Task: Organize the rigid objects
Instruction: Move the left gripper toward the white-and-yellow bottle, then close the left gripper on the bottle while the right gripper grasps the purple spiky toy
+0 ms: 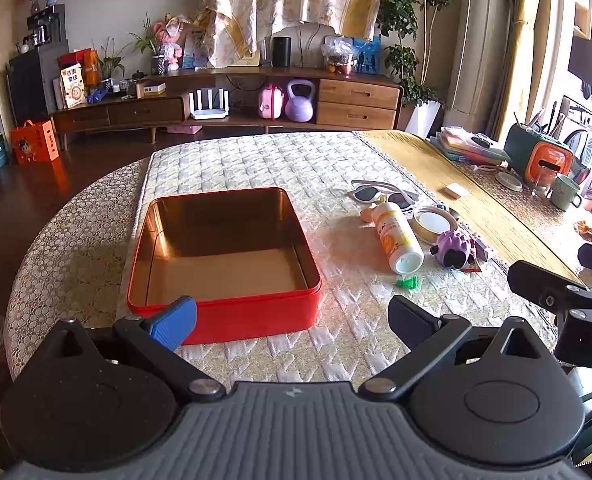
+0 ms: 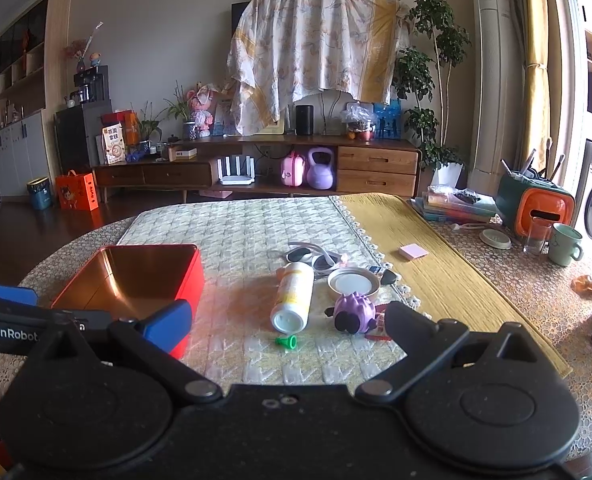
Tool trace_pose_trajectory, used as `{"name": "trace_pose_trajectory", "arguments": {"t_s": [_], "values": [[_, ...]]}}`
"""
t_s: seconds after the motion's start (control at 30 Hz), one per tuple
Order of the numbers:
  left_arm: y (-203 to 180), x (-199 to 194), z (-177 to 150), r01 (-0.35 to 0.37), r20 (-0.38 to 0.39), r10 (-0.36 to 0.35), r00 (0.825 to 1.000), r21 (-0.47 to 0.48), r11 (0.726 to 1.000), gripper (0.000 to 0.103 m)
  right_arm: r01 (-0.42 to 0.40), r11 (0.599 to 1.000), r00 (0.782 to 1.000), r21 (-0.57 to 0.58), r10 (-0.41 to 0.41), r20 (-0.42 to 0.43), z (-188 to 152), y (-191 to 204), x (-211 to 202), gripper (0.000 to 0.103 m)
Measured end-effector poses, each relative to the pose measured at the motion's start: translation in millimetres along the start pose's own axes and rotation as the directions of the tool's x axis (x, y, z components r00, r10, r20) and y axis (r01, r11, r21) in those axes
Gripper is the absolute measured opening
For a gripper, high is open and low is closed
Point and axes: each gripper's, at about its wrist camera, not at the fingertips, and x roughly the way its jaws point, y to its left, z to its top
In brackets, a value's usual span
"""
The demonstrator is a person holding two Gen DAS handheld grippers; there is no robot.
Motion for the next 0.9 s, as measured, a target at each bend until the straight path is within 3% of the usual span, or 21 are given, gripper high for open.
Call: {"name": "trace_pose_trajectory", "arguments": {"t_s": [0.5, 0.77, 0.9], "values": [[-22.3, 29.1, 28.5, 0.049, -0.013, -0.048, 0.999, 0.036, 0.998, 0.103, -0.028, 1.000, 0.999, 0.005, 0.028, -0.043, 3.3, -38.5, 28.3, 0.102], [-50.7, 81.6, 63.3, 0.099, -0.040, -0.097, 0.994, 0.046, 0.994, 0.103, -0.019, 0.998, 0.996, -0.063, 0.014, -0.086, 3.3, -61.0, 70.0, 0.100], [-68.7, 121.9, 78.5, 0.116, -0.105, -0.109, 0.988, 0.061, 0.991, 0.103, -0.035, 0.996, 0.992, -0.078, 0.025, -0.121, 0.6, -69.3, 96.7, 0.096]]}}
